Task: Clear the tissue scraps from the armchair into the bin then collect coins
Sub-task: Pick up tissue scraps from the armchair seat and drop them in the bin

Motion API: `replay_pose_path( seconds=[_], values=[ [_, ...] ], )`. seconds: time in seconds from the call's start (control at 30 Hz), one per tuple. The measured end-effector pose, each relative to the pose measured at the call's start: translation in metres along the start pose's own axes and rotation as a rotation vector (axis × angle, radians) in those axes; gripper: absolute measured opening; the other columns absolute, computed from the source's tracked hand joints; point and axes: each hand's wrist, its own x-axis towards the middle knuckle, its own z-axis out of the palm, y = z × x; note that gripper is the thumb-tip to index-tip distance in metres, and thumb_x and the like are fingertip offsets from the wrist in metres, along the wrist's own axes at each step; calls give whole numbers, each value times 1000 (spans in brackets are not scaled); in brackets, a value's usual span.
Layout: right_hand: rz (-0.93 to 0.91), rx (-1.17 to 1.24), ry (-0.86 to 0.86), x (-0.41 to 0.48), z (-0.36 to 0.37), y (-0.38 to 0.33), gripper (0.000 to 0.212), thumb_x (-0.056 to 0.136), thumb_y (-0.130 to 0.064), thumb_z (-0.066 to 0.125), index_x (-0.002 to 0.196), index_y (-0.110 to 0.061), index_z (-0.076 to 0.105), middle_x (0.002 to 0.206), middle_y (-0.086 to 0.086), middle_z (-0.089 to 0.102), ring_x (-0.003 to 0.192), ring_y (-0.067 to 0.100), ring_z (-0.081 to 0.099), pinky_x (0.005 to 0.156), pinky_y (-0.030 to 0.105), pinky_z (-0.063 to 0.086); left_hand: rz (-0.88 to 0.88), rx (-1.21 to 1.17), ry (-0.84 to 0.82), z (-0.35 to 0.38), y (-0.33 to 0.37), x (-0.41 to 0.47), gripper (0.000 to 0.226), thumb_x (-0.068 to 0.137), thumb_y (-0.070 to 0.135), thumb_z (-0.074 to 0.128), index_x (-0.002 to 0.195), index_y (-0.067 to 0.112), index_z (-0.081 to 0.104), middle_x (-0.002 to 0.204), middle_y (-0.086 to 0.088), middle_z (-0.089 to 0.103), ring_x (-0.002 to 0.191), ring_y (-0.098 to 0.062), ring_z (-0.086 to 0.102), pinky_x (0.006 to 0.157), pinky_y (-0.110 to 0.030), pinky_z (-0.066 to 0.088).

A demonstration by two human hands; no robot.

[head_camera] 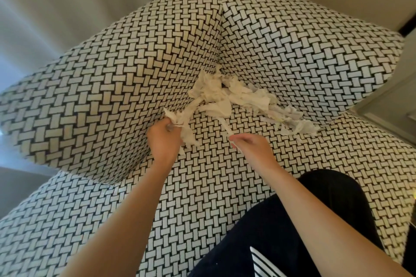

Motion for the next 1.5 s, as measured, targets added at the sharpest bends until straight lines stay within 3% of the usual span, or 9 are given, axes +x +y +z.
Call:
replay_pose_path(
  seconds=[0.13,0.23,0.47,0.6,0.67,0.83,1.0,1.17,1.5],
  values=[
    [-19,29,1,1,0,0,18,94,-21,55,103,-21,70,102,-4,69,98,23,63,84,33,51,-76,-121,-7,-6,14,-21,17,87,18,65,80,3,67,71,-13,66,40,-3,50,41,-10,37],
    [-68,30,-1,-2,-5,-2,17,93,-19,55,103,-21,70,105,-6,68,98,7,61,82,15,45,-112,-179,-61,-8,25,-35,11,87,25,65,88,15,68,70,-1,66,38,-3,51,43,-12,39],
    [-139,12,51,-15,-42,-8,14,89,-16,61,99,-22,69,101,-10,65,100,16,62,86,20,47,-90,-242,-239,-2,64,-53,14,86,24,67,75,15,65,64,-1,65,53,-12,60,50,-24,40],
    [-182,-37,104,-29,-84,-7,14,88,-17,63,99,-22,69,116,-9,62,85,-8,53,69,4,35,-50,-245,-368,15,101,-65,17,85,27,67,80,11,66,66,-4,65,58,-13,59,55,-24,43],
    [-191,-56,141,-35,-103,-6,13,87,-17,64,98,-23,69,118,-10,60,79,10,58,66,6,38,-20,-245,-419,24,117,-70,20,86,26,67,82,6,63,72,-7,66,52,-1,59,50,-17,46],
    [-191,-72,266,-64,-163,6,11,87,-18,63,92,-27,68,105,-9,67,75,16,58,65,14,46,67,-284,-583,61,168,-96,12,86,21,66,78,14,61,69,0,65,58,-7,62,52,-17,48],
    [-178,-64,354,-98,-222,30,10,87,-20,64,91,-28,67,86,-20,62,52,-8,49,52,8,38,186,-291,-752,102,220,-135,11,86,19,66,80,11,62,70,1,66,61,-10,62,56,-22,50],
    [-108,-30,482,-128,-272,59,12,86,-22,66,89,-33,68,97,-23,63,90,0,61,80,18,45,263,-275,-933,138,266,-175,6,86,17,64,82,13,63,72,2,65,59,-4,62,60,-21,51],
    [91,117,723,-199,-346,150,11,88,-19,63,97,-24,69,101,-4,66,102,14,59,97,35,45,510,-54,-1338,232,304,-290,18,88,21,63,105,15,65,95,-2,70,80,-7,65,80,-22,53]
  ],
)
